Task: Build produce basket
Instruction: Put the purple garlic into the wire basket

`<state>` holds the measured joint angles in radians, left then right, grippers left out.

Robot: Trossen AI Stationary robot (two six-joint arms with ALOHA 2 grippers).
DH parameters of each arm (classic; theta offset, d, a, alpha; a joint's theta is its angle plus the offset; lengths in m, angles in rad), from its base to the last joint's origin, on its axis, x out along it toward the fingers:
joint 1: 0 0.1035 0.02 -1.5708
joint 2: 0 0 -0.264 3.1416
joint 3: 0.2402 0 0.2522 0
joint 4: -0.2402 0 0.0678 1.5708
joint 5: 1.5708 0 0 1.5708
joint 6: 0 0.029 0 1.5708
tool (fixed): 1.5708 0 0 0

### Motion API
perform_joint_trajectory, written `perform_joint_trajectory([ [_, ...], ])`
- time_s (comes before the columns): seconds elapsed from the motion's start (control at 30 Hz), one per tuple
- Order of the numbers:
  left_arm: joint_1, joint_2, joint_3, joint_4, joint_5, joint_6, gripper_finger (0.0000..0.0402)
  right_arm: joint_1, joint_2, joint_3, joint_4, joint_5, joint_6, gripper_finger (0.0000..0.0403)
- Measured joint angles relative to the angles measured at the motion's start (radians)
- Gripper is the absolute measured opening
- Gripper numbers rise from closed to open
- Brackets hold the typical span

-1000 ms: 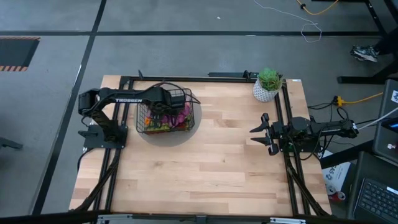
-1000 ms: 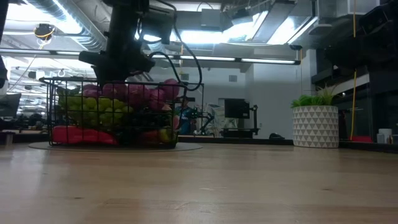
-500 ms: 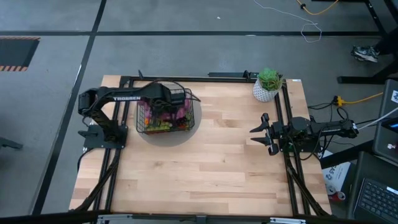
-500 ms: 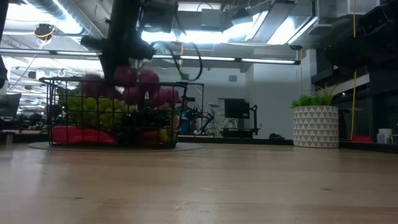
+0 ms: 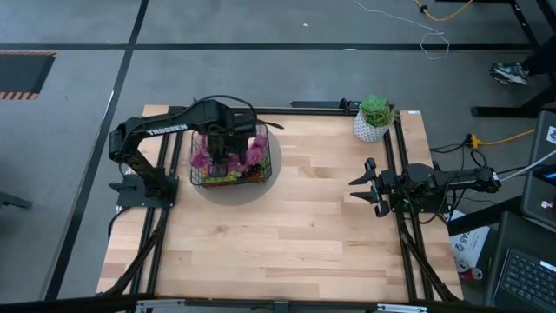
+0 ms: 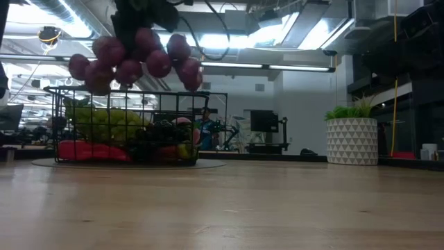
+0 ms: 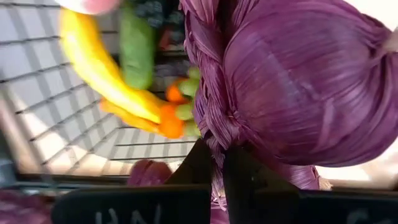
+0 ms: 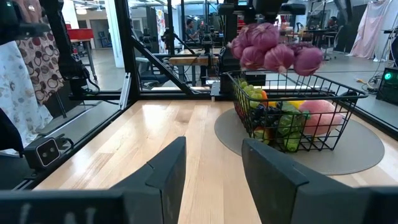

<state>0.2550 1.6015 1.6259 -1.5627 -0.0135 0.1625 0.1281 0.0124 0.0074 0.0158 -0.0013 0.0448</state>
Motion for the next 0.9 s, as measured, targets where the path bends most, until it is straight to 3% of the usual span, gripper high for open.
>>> perform_joint_trajectory([
  [0.6, 0.077, 0.015, -0.140, 0.052, 0.056, 0.008, 0.0008, 0.000, 0.000, 0.000, 0.000, 0.000, 0.000, 0.0157],
  [0.9, 0.093, 0.015, -0.143, 0.085, 0.109, 0.014, 0.0010, 0.000, 0.000, 0.000, 0.000, 0.000, 0.000, 0.0157],
])
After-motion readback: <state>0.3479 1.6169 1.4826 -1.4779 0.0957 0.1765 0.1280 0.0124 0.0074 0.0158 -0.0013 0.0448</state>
